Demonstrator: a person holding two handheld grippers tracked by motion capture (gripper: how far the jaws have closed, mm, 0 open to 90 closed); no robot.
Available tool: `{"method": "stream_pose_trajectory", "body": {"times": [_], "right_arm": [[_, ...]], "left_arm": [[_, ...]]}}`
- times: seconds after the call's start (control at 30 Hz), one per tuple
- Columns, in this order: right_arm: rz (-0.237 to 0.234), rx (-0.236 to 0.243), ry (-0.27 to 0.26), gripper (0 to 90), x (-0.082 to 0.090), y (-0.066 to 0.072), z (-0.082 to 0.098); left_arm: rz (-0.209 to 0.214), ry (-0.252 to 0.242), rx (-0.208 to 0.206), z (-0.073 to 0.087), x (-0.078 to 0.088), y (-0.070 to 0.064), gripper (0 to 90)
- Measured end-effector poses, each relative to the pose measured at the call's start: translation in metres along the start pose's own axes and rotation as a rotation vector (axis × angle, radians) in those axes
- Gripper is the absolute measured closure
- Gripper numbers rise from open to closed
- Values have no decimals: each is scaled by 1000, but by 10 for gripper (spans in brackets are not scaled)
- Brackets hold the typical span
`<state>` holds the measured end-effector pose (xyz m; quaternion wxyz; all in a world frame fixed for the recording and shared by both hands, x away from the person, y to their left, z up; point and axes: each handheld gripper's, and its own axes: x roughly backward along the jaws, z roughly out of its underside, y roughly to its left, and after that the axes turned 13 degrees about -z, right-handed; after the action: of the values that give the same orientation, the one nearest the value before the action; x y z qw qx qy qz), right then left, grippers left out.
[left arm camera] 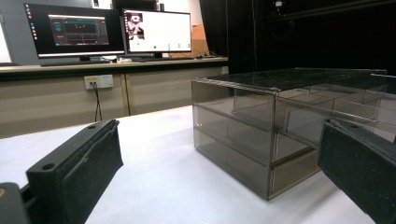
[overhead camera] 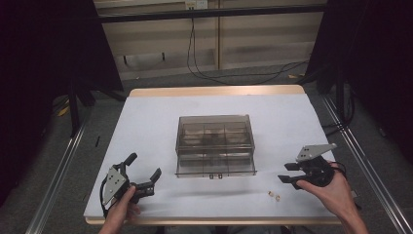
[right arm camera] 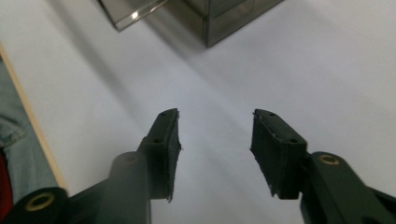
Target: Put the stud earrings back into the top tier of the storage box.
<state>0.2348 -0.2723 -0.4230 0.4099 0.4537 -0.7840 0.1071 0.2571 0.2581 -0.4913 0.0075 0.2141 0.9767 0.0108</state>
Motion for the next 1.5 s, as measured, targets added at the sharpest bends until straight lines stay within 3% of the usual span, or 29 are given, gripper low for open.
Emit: {"method": "stream_pose_trajectory", "body": {"times": [0.03,0.1,0.13,0.2,0.23,0.3,0.37,0.53,0.7,0.87,1.5], "right_arm": [[-11,6,42,584,-2,2,-2],[-23,3,62,600,-3,3,-3],[-48,12,114,638,-4,6,-6],[-53,19,132,648,-5,7,-7],[-57,23,190,672,-8,11,-10],[-55,31,207,680,-9,12,-11],[-55,27,283,716,-15,17,-15],[-89,33,360,745,-20,24,-18],[-110,42,394,751,-20,28,-20],[-139,43,462,751,-27,34,-21],[-143,15,495,774,-43,32,-18]], "left_arm": [[0,0,0,0,0,0,0],[-1,1,0,0,0,0,0],[2,1,-2,0,0,0,0],[1,1,-2,0,0,0,0],[-3,2,-3,0,0,0,0],[-3,3,-3,0,0,0,0],[0,0,0,0,0,0,0],[-1,0,-1,0,0,0,0],[0,-3,4,0,0,0,0],[0,0,0,0,0,0,0],[4,-3,9,0,0,0,0]]}}
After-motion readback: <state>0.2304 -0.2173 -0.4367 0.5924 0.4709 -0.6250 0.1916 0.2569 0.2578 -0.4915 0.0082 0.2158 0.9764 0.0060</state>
